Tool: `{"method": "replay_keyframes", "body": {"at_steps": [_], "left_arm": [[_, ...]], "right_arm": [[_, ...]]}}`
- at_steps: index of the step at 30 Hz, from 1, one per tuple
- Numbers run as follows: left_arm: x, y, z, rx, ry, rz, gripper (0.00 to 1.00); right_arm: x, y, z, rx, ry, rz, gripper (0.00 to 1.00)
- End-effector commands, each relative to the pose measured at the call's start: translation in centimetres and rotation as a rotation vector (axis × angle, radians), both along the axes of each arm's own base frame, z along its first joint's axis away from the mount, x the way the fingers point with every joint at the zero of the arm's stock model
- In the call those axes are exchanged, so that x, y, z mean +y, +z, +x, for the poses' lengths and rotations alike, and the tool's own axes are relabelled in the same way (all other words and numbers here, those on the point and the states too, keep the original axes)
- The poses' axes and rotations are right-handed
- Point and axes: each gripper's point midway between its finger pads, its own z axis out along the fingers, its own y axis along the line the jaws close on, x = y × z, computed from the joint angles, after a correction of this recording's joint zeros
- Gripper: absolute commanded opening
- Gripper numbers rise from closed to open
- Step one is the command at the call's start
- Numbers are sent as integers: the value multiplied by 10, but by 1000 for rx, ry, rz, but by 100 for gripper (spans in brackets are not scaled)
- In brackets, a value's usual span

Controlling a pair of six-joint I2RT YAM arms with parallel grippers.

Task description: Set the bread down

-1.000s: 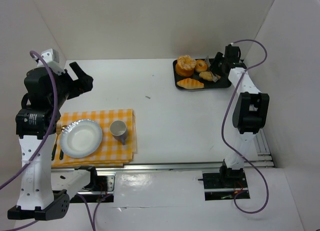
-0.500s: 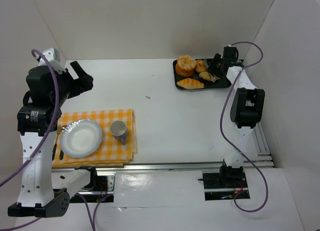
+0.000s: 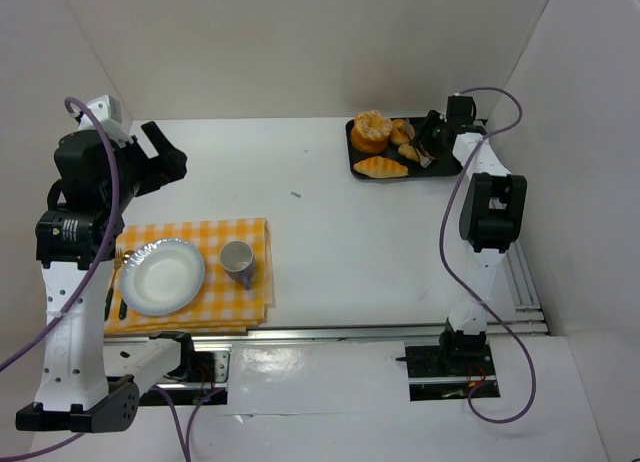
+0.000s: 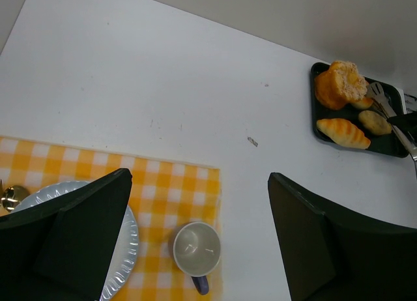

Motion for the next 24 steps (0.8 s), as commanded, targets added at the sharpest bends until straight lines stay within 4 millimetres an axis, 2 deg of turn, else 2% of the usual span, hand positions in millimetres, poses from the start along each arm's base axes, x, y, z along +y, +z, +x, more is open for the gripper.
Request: {"method": "replay_keyframes", "body": {"at_steps": [1,5,6,7,8,9,12,13,15,19,21,22,23,24], "left_arm": [[4,18,1,-60,6,23,99],[4,18,1,-60,6,23,99],[4,18,1,-60,6,23,99],[4,18,1,-60,6,23,99],[4,18,1,-60,6,23,99],[4,18,1,-60,6,23,99],[4,18,1,-60,6,23,99],[4,18,1,-60,9,15,99],[4,18,1,-60,9,15,99],[2,18,1,-60,1,12,99],[2,18,1,-60,1,12,99],[2,18,1,-60,1,12,99],[2,18,1,-60,1,12,99],[2,18,1,-60,1,12,99]], "right_arm": [[-5,14,15,-37,17,23,54],[-3,14,14,-38,25,30,48],[-3,25,12,-59,26,28,45],[-3,29,10,-62,26,28,42],[-4,29,10,-77,19,20,35],[-4,43,8,-104,14,24,31],[-3,59,5,-139,8,28,18],[-4,76,3,-171,1,20,16],[-4,89,0,-203,-3,23,14],[-8,138,-7,-303,-35,3,13],[-9,151,-12,-326,-42,-4,12],[-3,160,-14,-343,-34,-20,12],[6,178,-19,-380,-26,-51,12],[15,179,-24,-377,-5,-56,12]]}}
